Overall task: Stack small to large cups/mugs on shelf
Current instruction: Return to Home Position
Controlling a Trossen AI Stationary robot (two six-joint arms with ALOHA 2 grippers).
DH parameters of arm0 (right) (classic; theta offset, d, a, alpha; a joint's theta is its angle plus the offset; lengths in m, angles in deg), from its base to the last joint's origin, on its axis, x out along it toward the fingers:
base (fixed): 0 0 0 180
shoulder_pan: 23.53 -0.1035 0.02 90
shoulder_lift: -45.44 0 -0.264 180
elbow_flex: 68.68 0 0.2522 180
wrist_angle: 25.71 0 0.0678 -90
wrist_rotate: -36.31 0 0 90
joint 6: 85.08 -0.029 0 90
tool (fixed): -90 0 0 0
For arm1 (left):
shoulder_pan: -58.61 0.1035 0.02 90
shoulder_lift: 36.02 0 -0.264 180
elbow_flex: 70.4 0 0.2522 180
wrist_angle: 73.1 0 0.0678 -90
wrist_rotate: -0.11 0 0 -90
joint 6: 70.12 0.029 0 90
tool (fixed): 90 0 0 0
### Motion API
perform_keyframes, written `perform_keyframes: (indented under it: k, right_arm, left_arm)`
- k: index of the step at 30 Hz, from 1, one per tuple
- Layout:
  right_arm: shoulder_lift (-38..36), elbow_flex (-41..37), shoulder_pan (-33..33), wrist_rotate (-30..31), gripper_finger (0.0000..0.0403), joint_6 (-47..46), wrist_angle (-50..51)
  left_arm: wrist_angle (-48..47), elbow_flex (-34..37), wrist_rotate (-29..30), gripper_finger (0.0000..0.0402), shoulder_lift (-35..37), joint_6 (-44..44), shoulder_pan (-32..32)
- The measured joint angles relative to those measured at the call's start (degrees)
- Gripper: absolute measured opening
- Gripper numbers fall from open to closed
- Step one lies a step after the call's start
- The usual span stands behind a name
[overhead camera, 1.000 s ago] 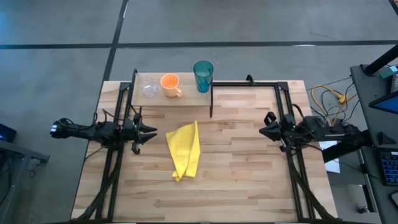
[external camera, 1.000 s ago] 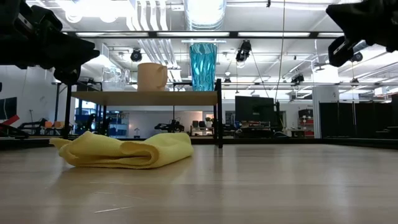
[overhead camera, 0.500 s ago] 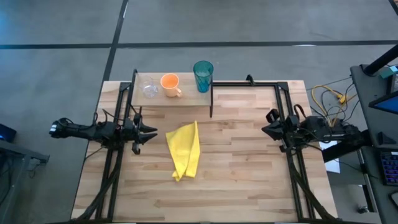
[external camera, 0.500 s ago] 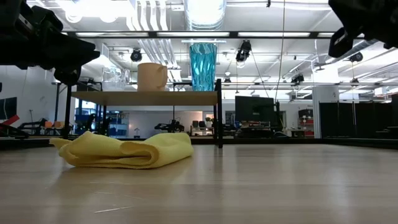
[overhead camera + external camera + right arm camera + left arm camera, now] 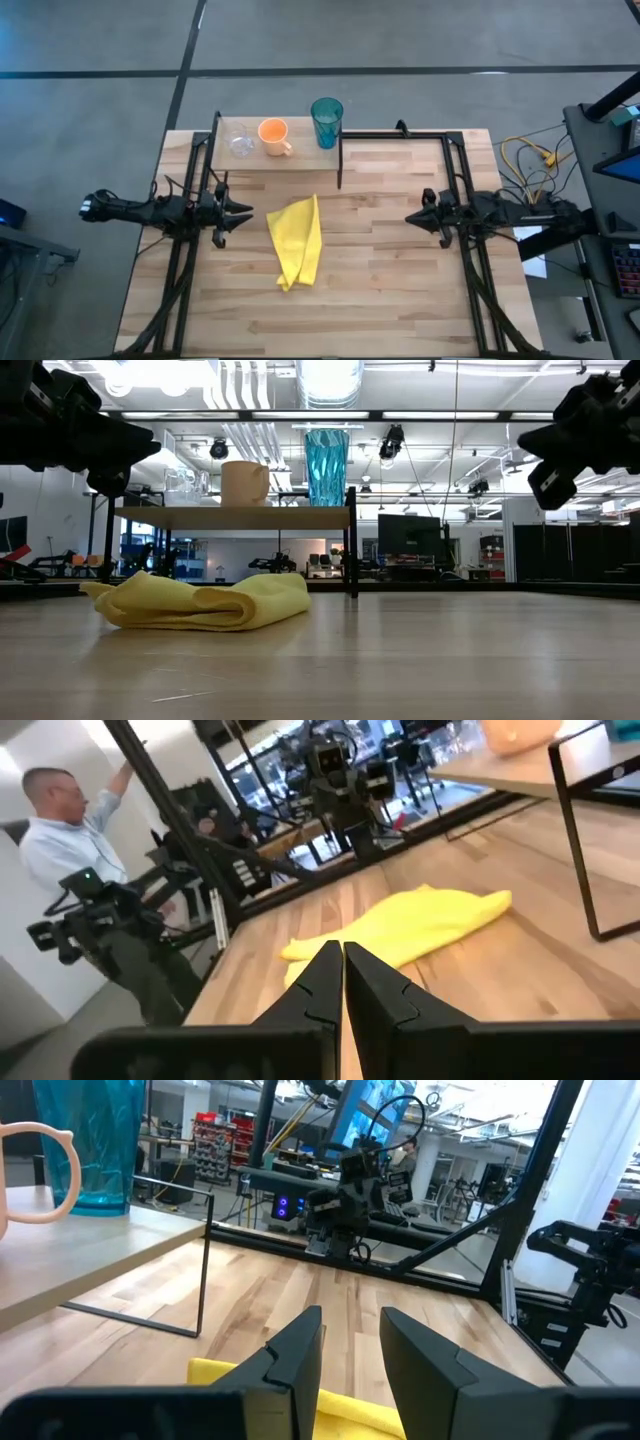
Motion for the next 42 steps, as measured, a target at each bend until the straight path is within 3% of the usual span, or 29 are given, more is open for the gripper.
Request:
perform_keyframes:
  k: [10, 42]
  right_arm:
    - [2.0, 0.5, 0.0, -0.1, 0.0009, 3.7, 0.3]
    - [2.0, 0.5, 0.0, 0.0, 0.0009, 3.3, 0.2]
  left_arm:
    - [0.0, 0.0, -0.1, 0.0092, 0.1, 0.0, 0.0]
    - [0.0, 0.0, 0.0, 0.0092, 0.0, 0.0, 0.0]
